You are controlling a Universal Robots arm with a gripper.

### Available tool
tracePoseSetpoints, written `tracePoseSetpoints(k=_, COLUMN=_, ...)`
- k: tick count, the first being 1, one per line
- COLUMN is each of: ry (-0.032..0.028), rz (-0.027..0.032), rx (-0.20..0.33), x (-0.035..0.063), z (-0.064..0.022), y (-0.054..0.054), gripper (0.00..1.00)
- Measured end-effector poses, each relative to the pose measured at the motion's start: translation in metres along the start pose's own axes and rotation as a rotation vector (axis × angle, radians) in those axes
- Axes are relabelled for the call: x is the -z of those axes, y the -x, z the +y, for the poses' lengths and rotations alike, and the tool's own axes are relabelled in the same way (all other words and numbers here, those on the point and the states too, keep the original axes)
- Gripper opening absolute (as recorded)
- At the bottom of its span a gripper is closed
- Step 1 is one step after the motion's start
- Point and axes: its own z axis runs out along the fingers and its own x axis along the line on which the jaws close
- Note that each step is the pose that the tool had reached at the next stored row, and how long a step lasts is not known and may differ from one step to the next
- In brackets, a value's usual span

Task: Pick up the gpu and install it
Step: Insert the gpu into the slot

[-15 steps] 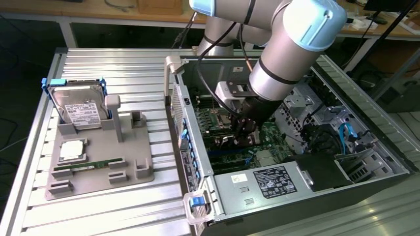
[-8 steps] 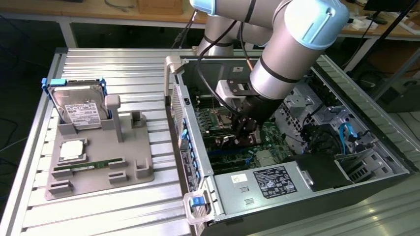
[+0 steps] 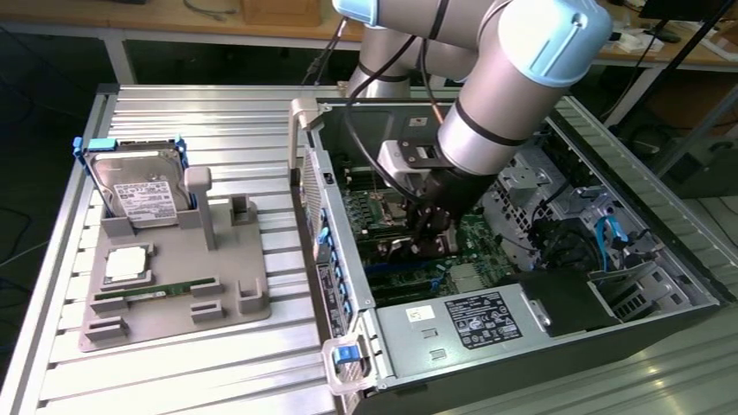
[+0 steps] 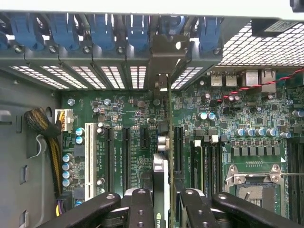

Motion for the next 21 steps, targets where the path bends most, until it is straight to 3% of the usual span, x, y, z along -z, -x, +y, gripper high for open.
tracePoseSetpoints(k=21, ry=0.0004, rz=0.0003, rx=0.000, x=-0.0020, z=0.0012, y=-0.0015, gripper=0.27)
